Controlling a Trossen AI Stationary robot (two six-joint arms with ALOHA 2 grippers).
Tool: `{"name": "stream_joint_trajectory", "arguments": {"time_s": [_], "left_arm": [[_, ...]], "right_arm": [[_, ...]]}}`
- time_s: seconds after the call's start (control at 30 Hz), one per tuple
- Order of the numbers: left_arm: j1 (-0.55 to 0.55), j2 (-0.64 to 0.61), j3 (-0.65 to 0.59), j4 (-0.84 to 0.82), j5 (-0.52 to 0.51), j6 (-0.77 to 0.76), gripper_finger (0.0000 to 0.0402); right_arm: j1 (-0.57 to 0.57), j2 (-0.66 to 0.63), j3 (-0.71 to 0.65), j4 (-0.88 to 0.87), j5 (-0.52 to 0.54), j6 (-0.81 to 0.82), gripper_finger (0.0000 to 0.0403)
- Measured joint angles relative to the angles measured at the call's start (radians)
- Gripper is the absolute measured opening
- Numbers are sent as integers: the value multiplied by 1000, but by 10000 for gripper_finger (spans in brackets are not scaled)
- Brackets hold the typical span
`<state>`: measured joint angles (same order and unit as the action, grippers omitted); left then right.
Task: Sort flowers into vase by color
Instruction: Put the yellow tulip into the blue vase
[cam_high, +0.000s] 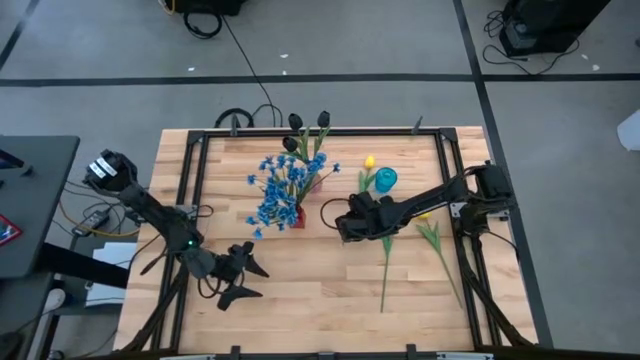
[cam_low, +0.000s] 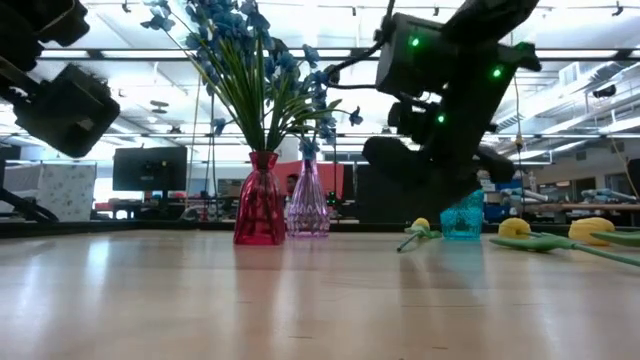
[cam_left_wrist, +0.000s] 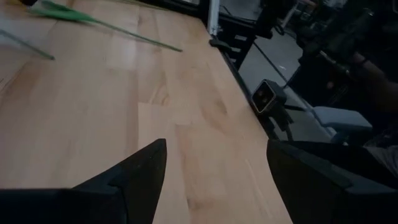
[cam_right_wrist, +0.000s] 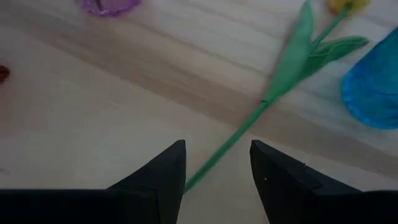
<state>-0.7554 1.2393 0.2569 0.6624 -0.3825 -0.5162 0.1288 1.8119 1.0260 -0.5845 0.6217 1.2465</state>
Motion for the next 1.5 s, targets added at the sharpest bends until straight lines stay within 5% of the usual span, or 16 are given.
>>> {"name": "stream_joint_trajectory", "arguments": {"time_s": [0.4,0.8,1.03,1.5], "left_arm": [[-5,55,0,-6,-48,-64,282],[-4,58,0,-8,-54,-63,282],[-16,58,0,-9,-53,-84,282],[-20,58,0,-10,-77,-97,282]], "right_arm": [[-71,110,4,16,-3,-15,181],[-82,107,4,34,-50,-107,22],[-87,31,-5,-35,-55,-73,28],[50,-323,-3,-186,405,-80,23]]}}
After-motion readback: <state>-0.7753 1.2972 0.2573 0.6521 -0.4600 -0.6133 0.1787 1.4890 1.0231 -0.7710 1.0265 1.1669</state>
